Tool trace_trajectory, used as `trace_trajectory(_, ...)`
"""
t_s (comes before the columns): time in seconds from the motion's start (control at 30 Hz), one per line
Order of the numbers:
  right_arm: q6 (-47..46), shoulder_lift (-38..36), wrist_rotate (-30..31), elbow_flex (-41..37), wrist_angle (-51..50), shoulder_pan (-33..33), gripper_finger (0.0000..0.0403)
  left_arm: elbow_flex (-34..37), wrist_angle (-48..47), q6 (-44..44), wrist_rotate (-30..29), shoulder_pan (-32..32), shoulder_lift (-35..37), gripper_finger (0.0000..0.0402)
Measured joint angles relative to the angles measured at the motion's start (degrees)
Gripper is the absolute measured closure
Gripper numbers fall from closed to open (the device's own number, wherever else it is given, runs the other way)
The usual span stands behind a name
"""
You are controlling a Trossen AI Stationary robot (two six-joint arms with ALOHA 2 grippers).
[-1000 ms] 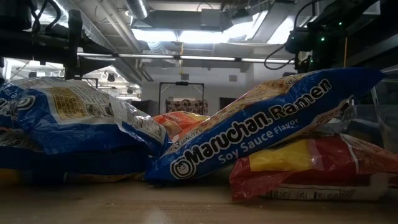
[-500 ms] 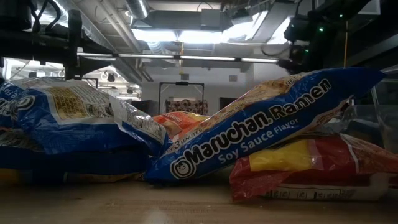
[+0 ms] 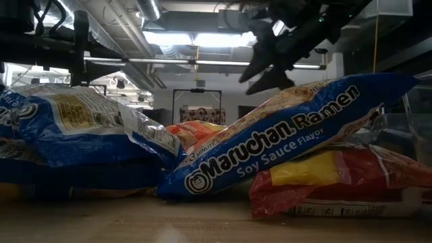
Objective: Sort Maruchan noodles
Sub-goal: Put the orange noodle pack into the bottom transparent bin
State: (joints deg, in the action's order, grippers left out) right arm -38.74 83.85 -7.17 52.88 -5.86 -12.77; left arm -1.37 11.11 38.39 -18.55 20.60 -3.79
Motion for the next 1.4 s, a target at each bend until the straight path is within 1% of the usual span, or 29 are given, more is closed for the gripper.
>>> trace_trajectory(0.1, -1.8, 4.0, 1.1, 0.0, 2.4, 5.7, 0.0256, 0.0, 0.0, 0.0, 0.6, 0.0, 0.0, 0.0255)
trace_trajectory(0.17, -4.0, 6.0, 1.5, 0.0, 3.0, 8.5, 0.0238, 0.0, 0.0, 0.1, 1.7, 0.0, 0.0, 0.0255)
trace_trajectory(0.23, -6.6, 7.7, 1.5, 0.0, 3.0, 10.7, 0.0209, 0.0, 0.0, 0.1, 2.9, 0.0, 0.0, 0.0255)
trace_trajectory(0.33, -10.8, 10.3, 2.1, 0.0, 5.1, 13.3, 0.0149, 0.0, -0.1, 0.1, 4.2, 0.0, 0.0, 0.0255)
trace_trajectory(0.43, -14.7, 12.7, 2.5, 0.0, 8.7, 14.6, 0.0095, 0.0, -0.1, 0.0, 4.7, 0.0, 0.0, 0.0255)
trace_trajectory(0.5, -17.3, 14.5, 2.8, 0.0, 10.2, 15.1, 0.0069, 0.0, -0.1, 0.0, 4.7, 0.0, 0.0, 0.0255)
trace_trajectory(0.57, -19.5, 16.3, 3.0, 0.0, 11.0, 15.1, 0.0052, 0.0, -0.1, 0.0, 4.7, 0.0, 0.0, 0.0255)
trace_trajectory(0.67, -22.2, 18.7, 1.9, 0.3, 13.3, 15.1, 0.0038, 0.0, -0.1, 0.0, 5.5, 0.0, 0.0, 0.0255)
trace_trajectory(0.9, -21.0, 25.6, -2.3, 7.4, 13.5, 15.1, 0.0033, 0.0, -0.1, 0.0, 9.1, 0.0, 0.0, 0.0255)
trace_trajectory(1.07, -20.8, 30.6, -5.8, 11.9, 12.4, 15.1, 0.0033, 0.0, -0.2, 0.0, 9.9, 0.0, 0.0, 0.0255)
trace_trajectory(1.2, -20.8, 32.7, -8.7, 13.4, 10.9, 14.9, 0.0036, 0.0, -0.2, 0.0, 9.9, 0.0, 0.0, 0.0255)
trace_trajectory(1.3, -20.8, 33.1, -8.9, 13.4, 10.5, 14.9, 0.0065, 0.0, -0.2, 0.0, 10.2, 0.0, 0.0, 0.0255)
trace_trajectory(1.4, -20.9, 33.2, -8.4, 13.4, 9.8, 14.9, 0.0129, 0.0, -0.2, 0.0, 10.5, 0.0, 0.0, 0.0255)
